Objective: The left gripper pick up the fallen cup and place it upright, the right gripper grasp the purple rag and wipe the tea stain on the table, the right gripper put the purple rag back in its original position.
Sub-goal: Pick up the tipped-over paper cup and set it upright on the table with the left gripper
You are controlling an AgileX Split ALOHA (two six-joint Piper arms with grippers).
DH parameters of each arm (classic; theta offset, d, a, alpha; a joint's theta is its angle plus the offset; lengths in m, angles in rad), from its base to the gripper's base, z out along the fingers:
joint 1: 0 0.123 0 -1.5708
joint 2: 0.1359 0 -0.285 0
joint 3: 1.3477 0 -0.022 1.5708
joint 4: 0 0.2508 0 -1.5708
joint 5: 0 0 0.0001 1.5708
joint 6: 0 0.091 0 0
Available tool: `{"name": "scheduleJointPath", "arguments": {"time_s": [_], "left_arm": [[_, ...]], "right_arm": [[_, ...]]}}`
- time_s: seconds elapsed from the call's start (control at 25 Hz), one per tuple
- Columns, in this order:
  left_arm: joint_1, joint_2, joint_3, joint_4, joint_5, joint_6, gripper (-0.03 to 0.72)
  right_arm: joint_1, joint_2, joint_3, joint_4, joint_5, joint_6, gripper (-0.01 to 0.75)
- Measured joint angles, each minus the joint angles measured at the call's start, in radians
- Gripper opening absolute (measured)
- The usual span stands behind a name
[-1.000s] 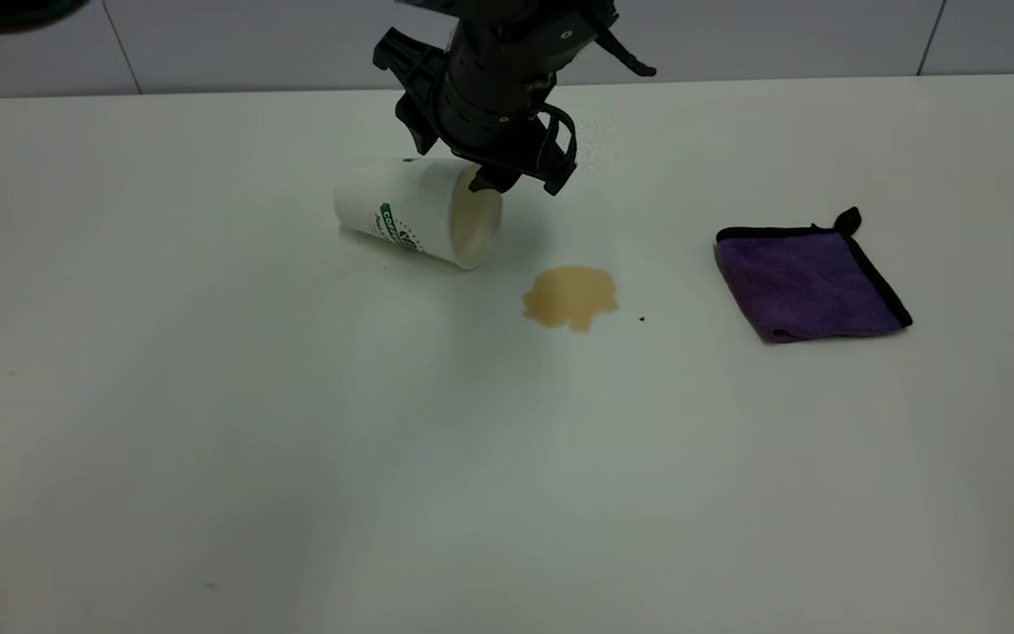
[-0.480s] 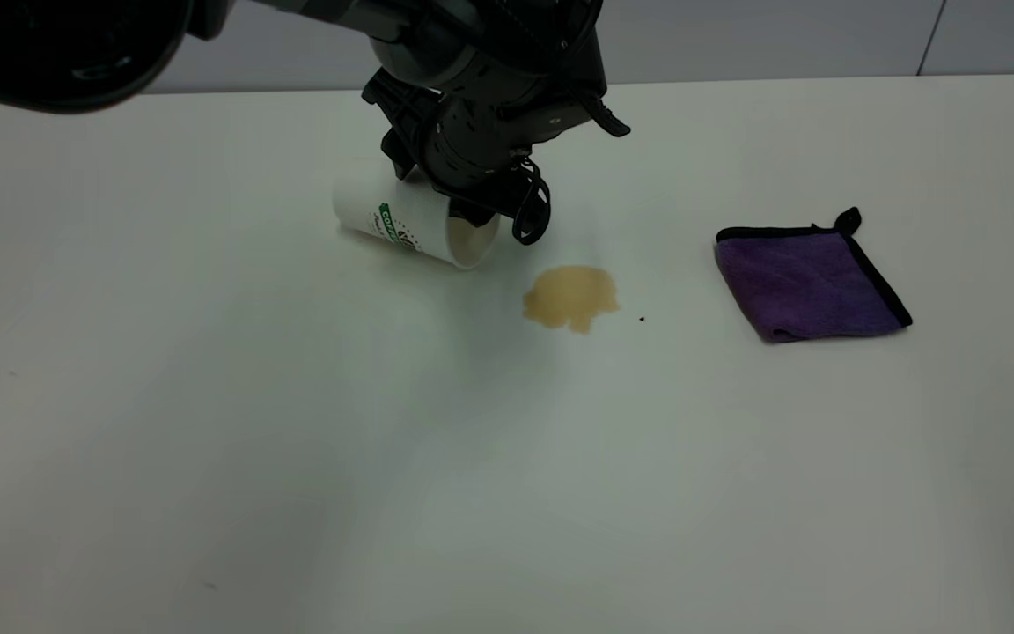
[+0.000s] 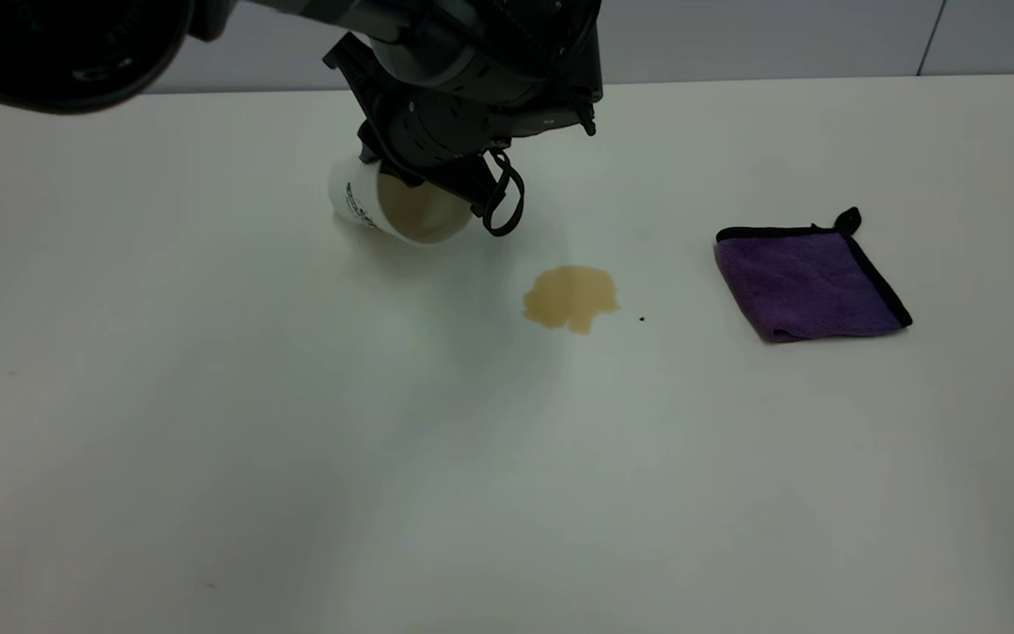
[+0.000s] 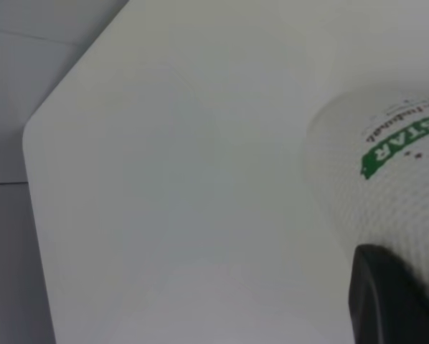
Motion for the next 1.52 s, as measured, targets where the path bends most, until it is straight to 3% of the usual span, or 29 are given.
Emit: {"name": "scheduleJointPath", "arguments": {"time_s": [0.24,0.6,0.72,0.96,1.52], "left_arm": [[0.074,-0.098,-0.045,-0.224,-0.009,0.271,-0.028],[0.328,-0.165,-0.186,-1.008,0.044,0.948,-0.028],[0.401,-0.158,-0.186,-1.157,0.086,1.056,-0.026],[0.483,-0.132,-0.188,-1.2,0.111,1.074,-0.025],[0.478,-0.063,-0.189,-1.247,0.106,1.067,0.0]], "right_arm": [[0.0,0.0,0.0,0.0,0.0,0.0,0.544],[0.0,0.0,0.0,0.0,0.0,0.0,0.544],[0.0,0.0,0.0,0.0,0.0,0.0,0.544],[0.0,0.0,0.0,0.0,0.0,0.0,0.544],[0.0,0.0,0.0,0.0,0.0,0.0,0.544]]}}
